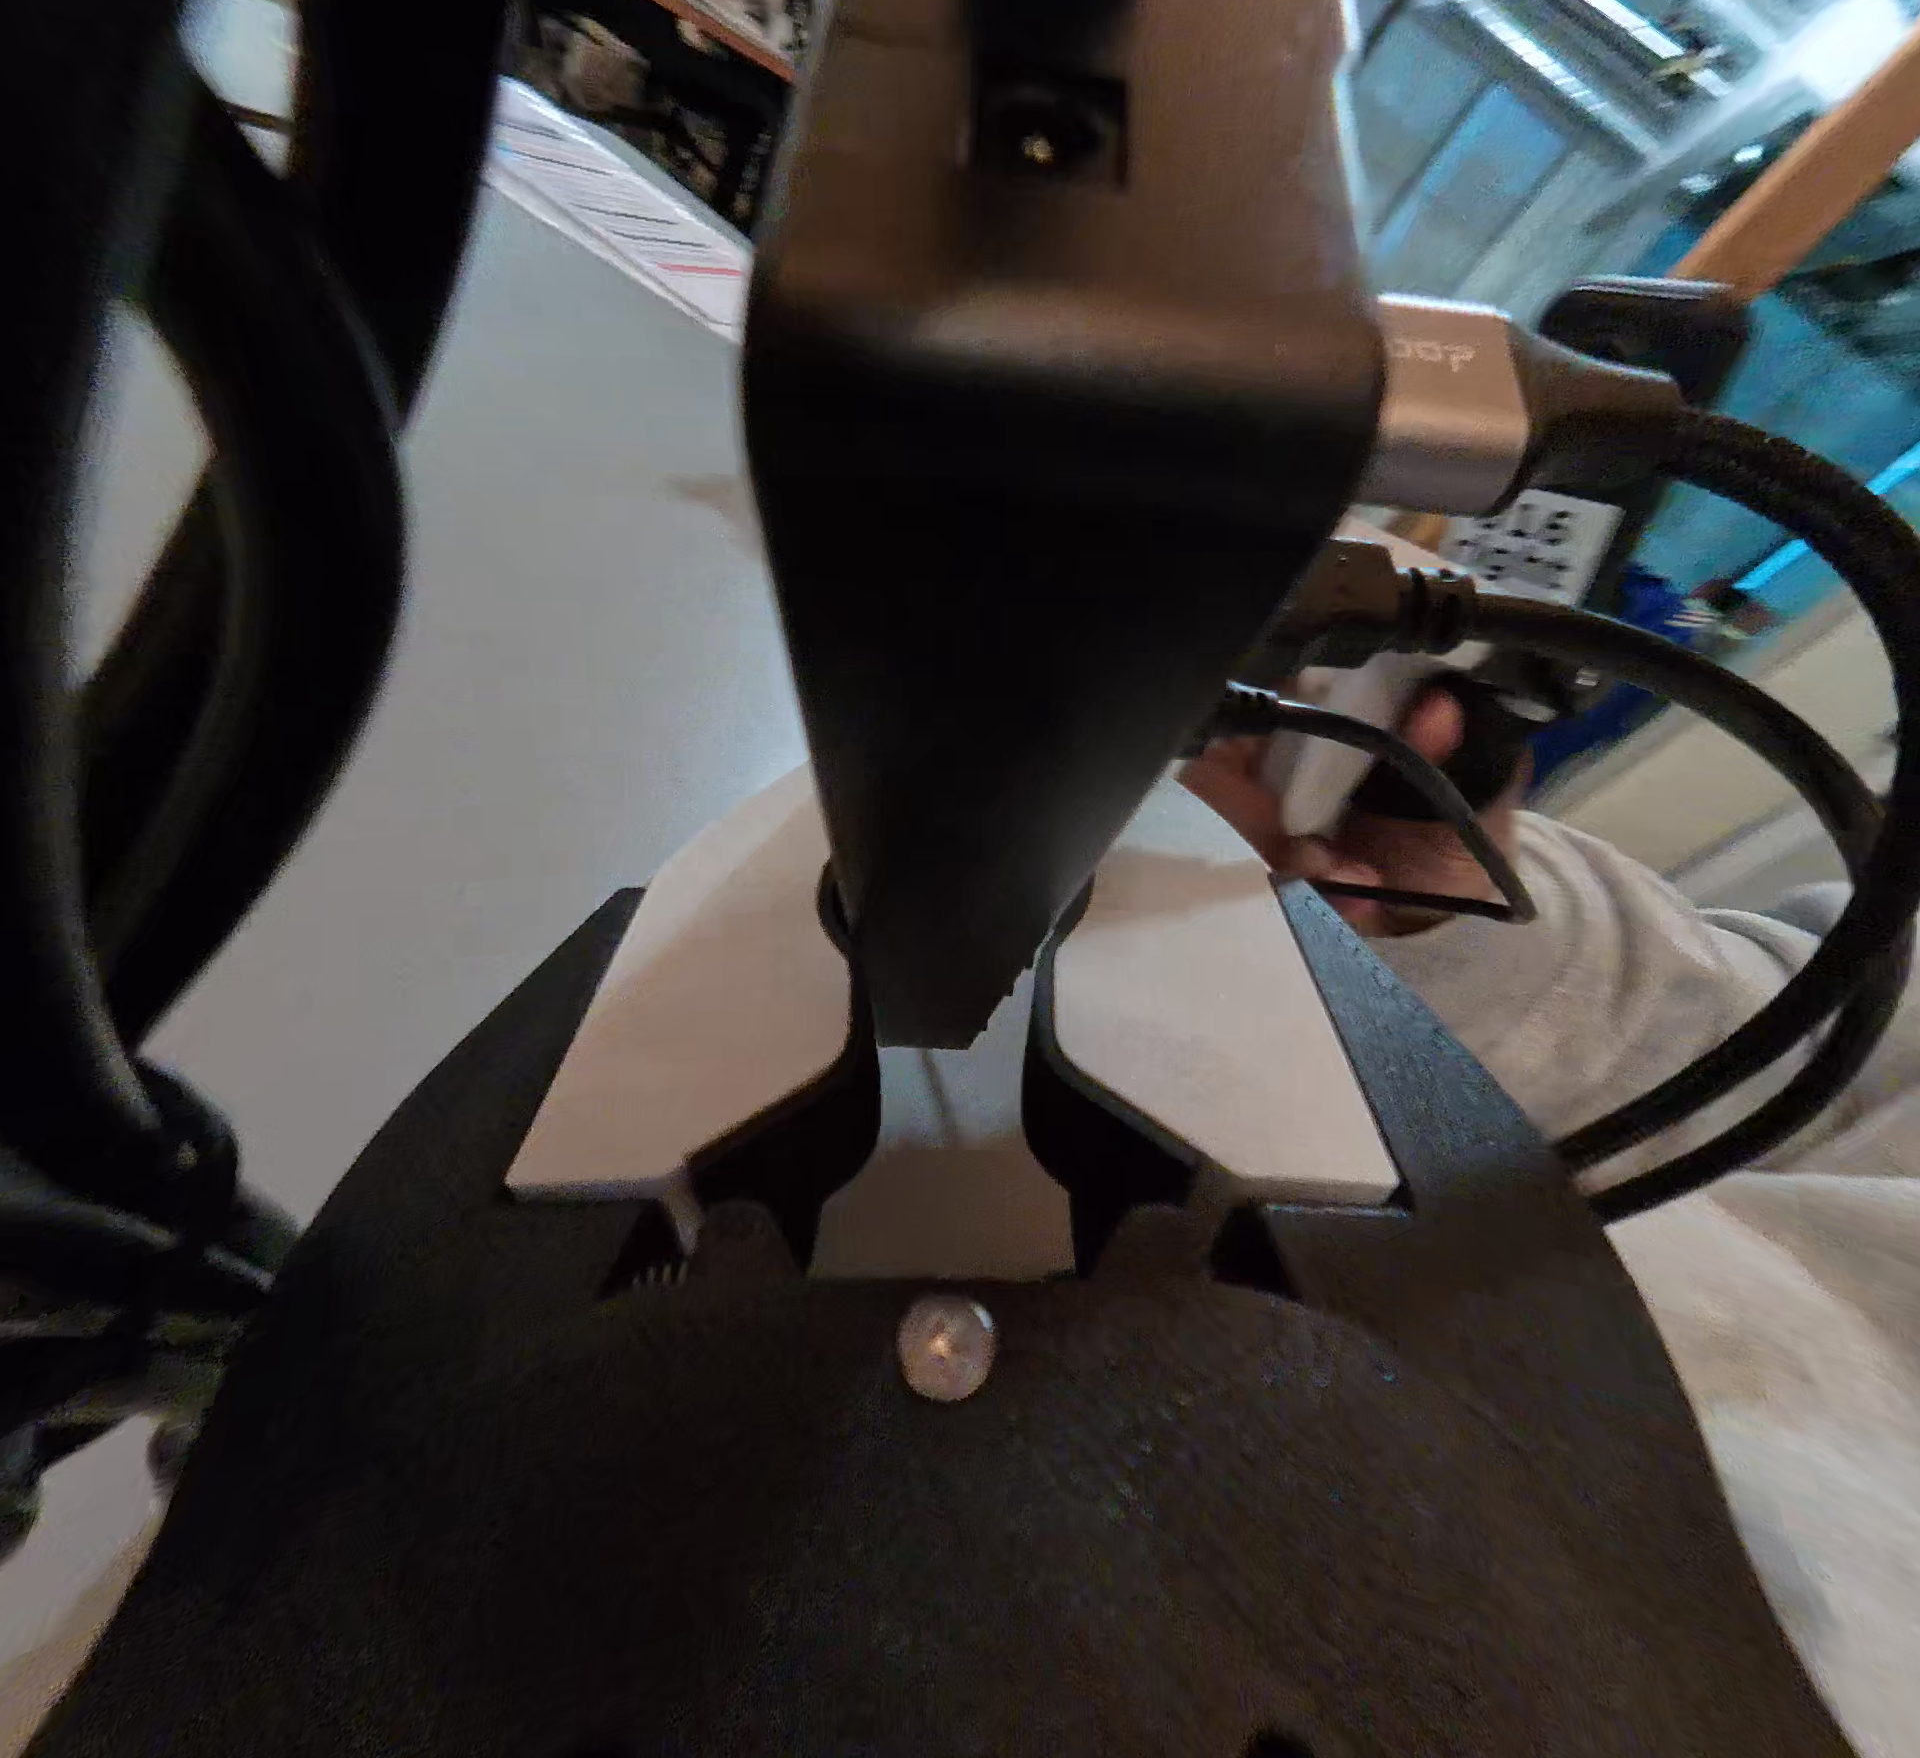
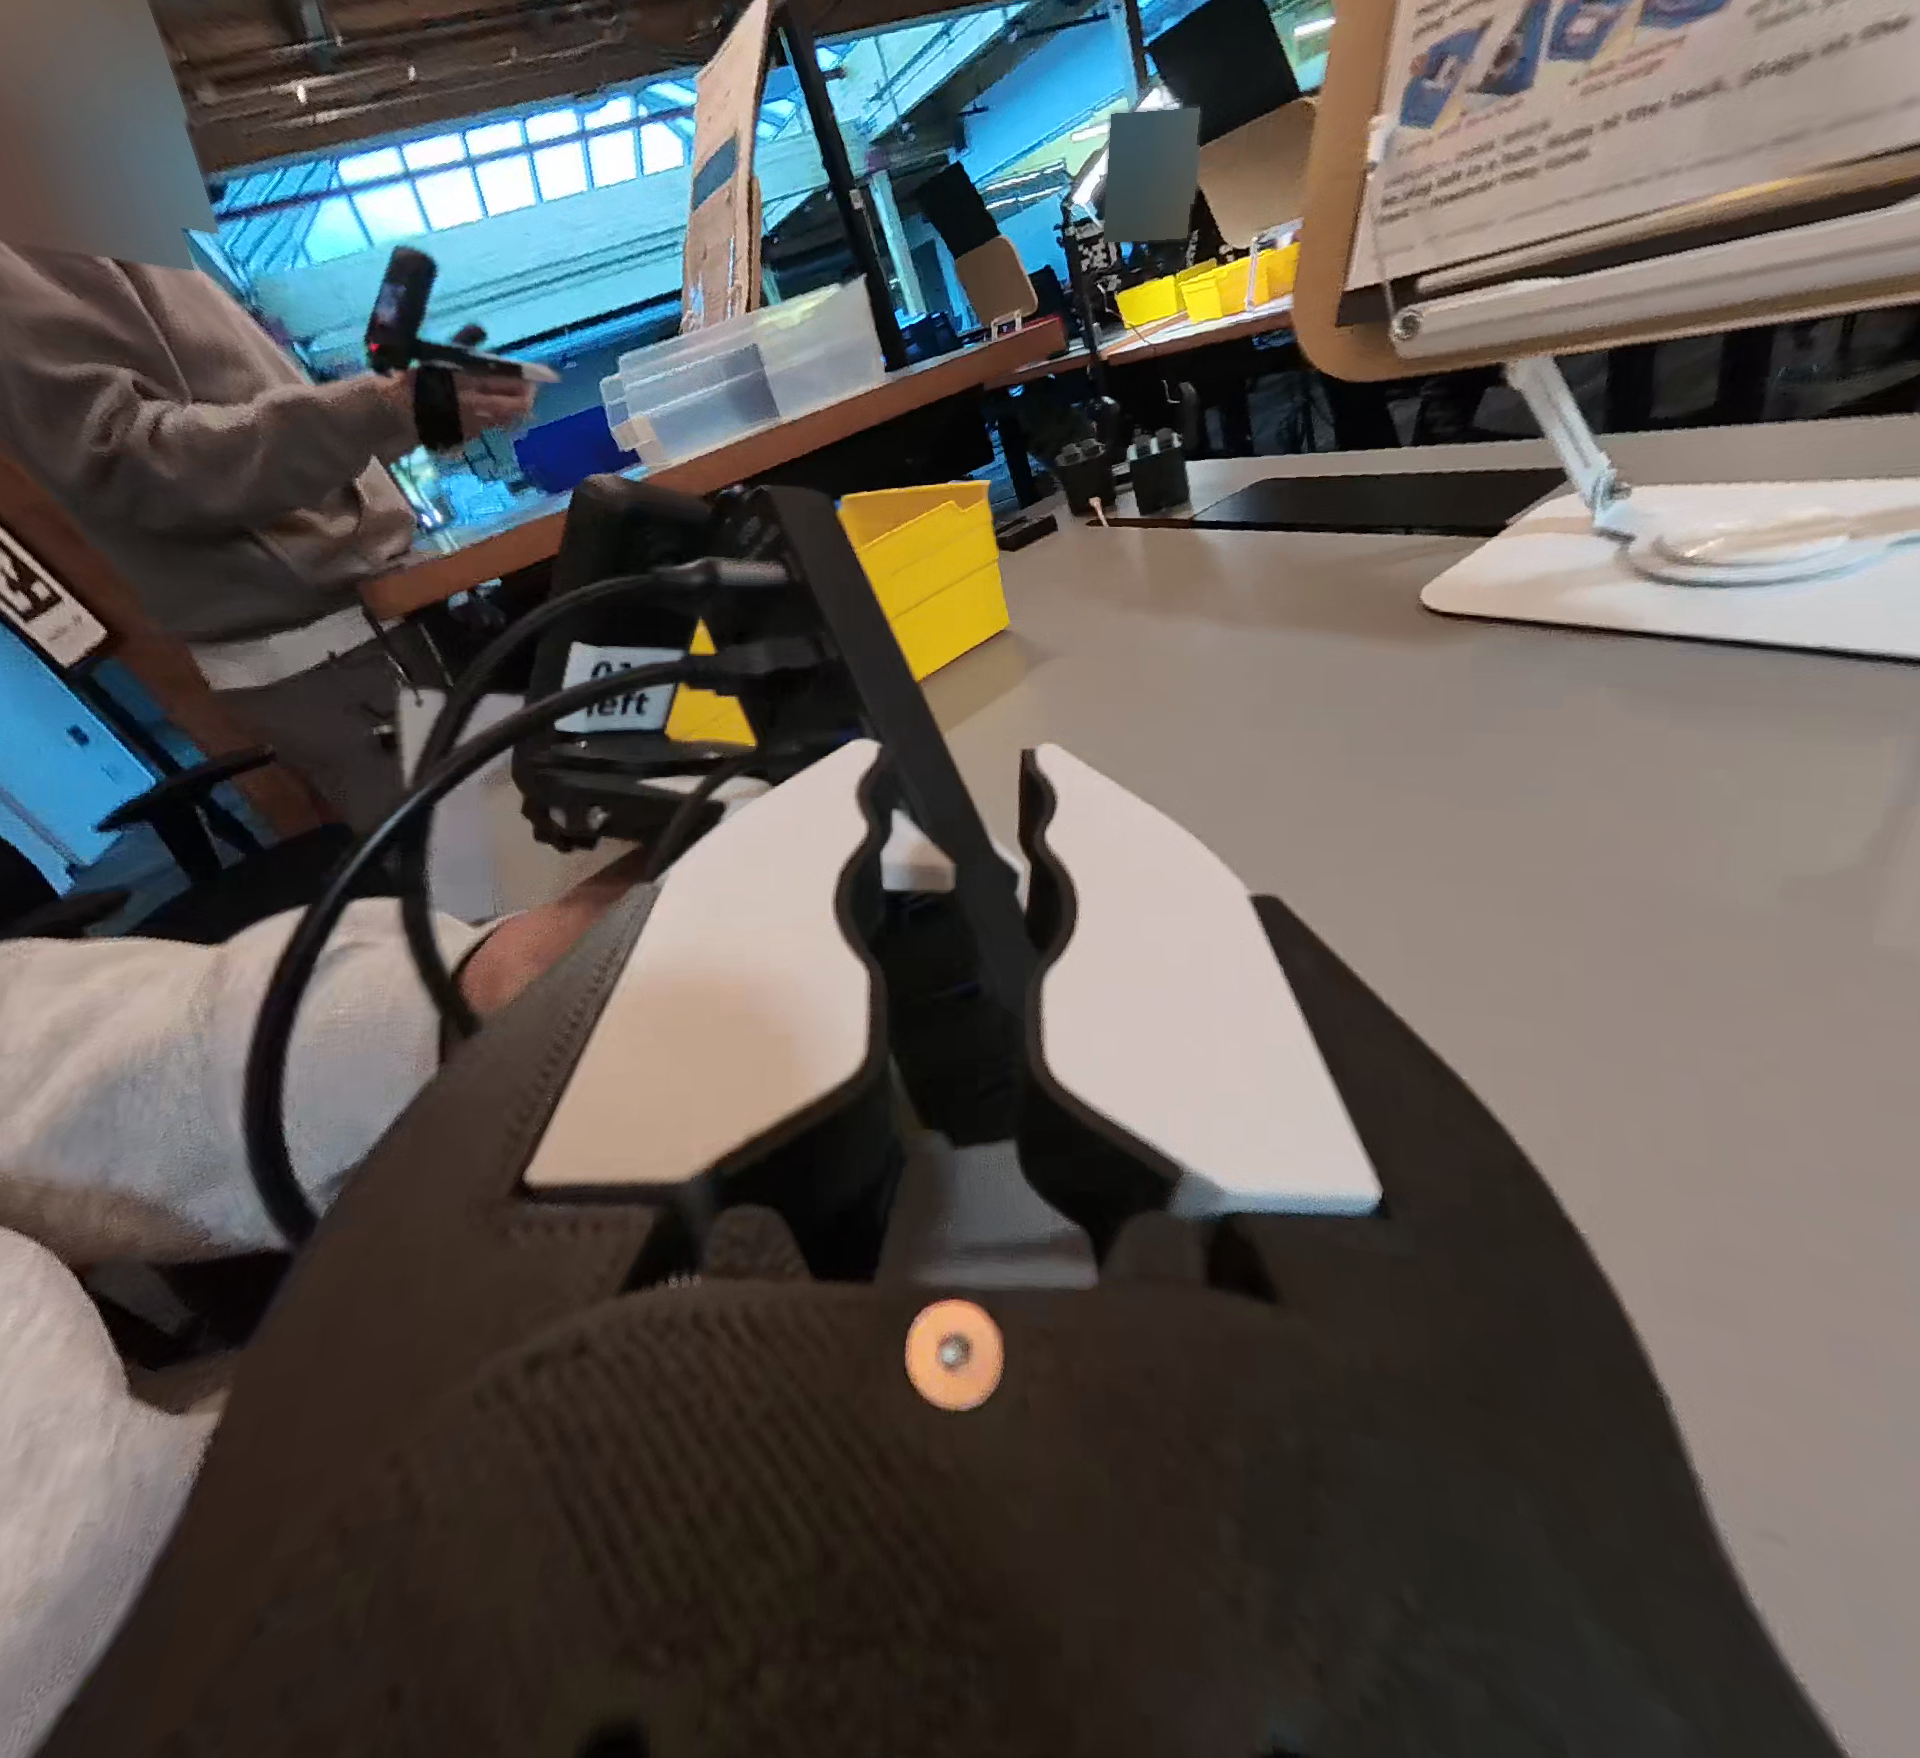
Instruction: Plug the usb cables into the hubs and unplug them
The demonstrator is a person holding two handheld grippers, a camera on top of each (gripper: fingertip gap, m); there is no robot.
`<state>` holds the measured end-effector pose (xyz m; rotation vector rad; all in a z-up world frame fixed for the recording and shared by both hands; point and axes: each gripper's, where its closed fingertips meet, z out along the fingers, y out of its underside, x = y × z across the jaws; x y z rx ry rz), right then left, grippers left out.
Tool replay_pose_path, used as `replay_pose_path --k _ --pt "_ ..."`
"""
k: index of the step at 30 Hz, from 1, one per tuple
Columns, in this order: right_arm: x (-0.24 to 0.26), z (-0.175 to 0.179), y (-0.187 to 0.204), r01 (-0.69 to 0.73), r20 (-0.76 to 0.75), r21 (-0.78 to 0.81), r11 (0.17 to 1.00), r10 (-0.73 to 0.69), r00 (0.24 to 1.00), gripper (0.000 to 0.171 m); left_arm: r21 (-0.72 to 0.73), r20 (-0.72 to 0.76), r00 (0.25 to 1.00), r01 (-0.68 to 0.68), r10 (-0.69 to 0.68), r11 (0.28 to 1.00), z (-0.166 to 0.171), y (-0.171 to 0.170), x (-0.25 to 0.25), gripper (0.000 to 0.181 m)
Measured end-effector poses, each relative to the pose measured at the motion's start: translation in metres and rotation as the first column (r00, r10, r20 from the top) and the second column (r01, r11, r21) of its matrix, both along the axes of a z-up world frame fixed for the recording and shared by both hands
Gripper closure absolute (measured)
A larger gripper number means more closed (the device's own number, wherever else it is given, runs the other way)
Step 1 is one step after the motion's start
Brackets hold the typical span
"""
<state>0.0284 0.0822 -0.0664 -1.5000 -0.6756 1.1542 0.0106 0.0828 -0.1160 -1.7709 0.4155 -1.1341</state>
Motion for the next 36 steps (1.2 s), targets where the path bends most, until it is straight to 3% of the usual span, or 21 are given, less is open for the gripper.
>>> replay_pose_path --k 7,17,20,24,32,36 --pt "-0.025 -0.007 -0.031 -0.137 0.089 0.068 0.988 0.131 0.987 0.148 0.141 -0.191 0.968 -0.139 0.164 0.98 -0.002 0.014 -0.022 0.15" --pt "-0.029 -0.016 -0.034 -0.176 0.112 0.008 0.984 0.174 0.978 0.148 0.272 -0.39 0.901 -0.086 0.191 0.958 -0.01 0.009 -0.011 0.15" --pt "-0.034 -0.027 -0.037 -0.196 0.157 -0.035 0.98 0.199 0.967 0.147 0.255 -0.389 0.904 -0.079 0.177 0.964 -0.012 0.008 -0.008 0.15" --pt "-0.034 -0.03 -0.035 -0.17 0.179 -0.056 0.984 0.177 0.968 0.164 0.252 -0.4 0.899 -0.079 0.178 0.965 -0.015 0.009 -0.009 0.15" --pt "-0.033 -0.026 -0.033 -0.224 0.014 -0.243 0.944 0.235 0.972 0.167 0.204 -0.368 0.916 -0.086 0.157 0.975 -0.013 0.01 -0.009 0.153" --pt "-0.036 -0.026 -0.031 -0.212 0.022 -0.257 0.943 0.225 0.974 0.168 0.133 -0.315 0.939 -0.102 0.139 0.986 -0.014 0.012 -0.01 0.153"
